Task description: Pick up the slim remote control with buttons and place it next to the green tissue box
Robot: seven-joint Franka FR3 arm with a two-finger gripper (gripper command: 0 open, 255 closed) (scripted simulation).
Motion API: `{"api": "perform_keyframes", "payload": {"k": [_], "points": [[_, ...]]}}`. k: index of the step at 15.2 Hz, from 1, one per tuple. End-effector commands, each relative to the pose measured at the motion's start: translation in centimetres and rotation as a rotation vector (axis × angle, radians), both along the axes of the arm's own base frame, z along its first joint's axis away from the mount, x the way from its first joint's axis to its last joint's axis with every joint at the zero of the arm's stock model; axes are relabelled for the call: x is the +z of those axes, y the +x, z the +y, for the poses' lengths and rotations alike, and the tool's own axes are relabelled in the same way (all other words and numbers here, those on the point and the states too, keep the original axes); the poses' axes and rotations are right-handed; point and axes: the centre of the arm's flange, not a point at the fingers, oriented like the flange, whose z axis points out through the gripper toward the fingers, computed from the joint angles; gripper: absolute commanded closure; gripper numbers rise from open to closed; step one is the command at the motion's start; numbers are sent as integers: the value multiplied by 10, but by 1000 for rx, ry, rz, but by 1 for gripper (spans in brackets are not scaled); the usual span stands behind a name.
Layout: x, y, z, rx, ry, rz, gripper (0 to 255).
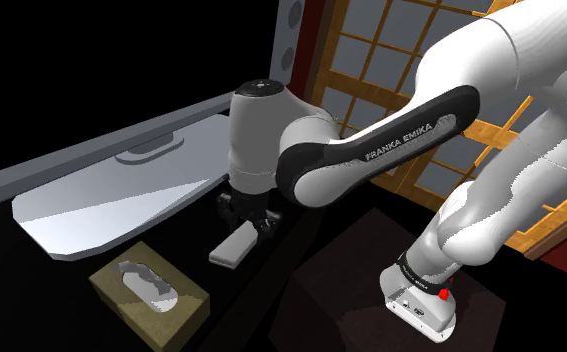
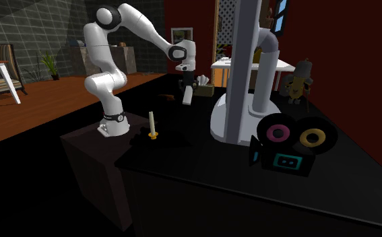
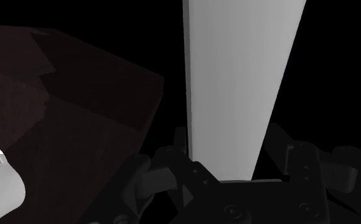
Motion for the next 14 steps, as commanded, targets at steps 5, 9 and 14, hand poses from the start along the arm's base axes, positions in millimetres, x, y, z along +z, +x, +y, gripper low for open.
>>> {"api": "perform_keyframes", "payload": {"k": [5,9,14], "points": [[-31,1,0,0,0,0,255],[-31,1,0,0,0,0,255],[-31,1,0,0,0,0,0]]}}
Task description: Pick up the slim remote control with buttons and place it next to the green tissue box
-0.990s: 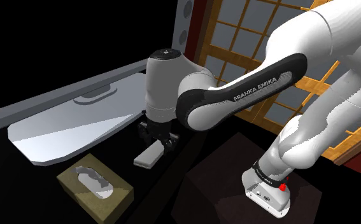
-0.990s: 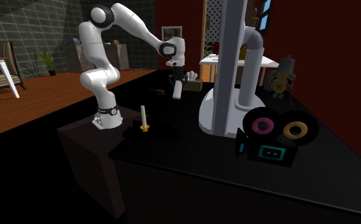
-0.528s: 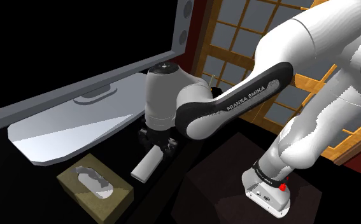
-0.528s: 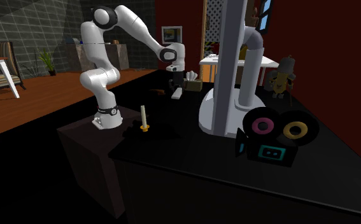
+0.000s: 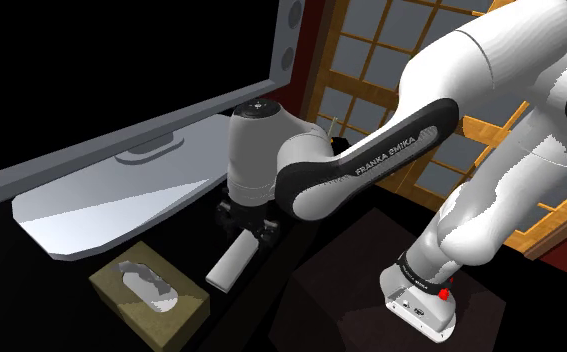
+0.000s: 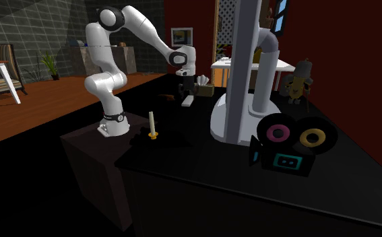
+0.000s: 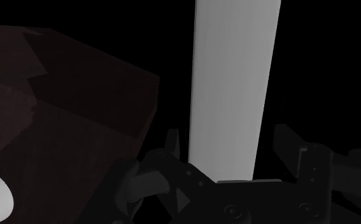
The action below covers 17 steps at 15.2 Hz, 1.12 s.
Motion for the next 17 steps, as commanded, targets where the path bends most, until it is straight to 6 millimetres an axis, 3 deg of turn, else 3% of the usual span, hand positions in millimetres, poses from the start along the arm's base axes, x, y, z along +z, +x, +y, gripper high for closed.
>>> {"api": "perform_keyframes", "payload": {"k": [1,5,9,17], "points": [[0,0,0,0,0,0,0],[0,0,0,0,0,0,0],[50,1,1,0,0,0,0],[50,1,1,0,0,0,0]]}}
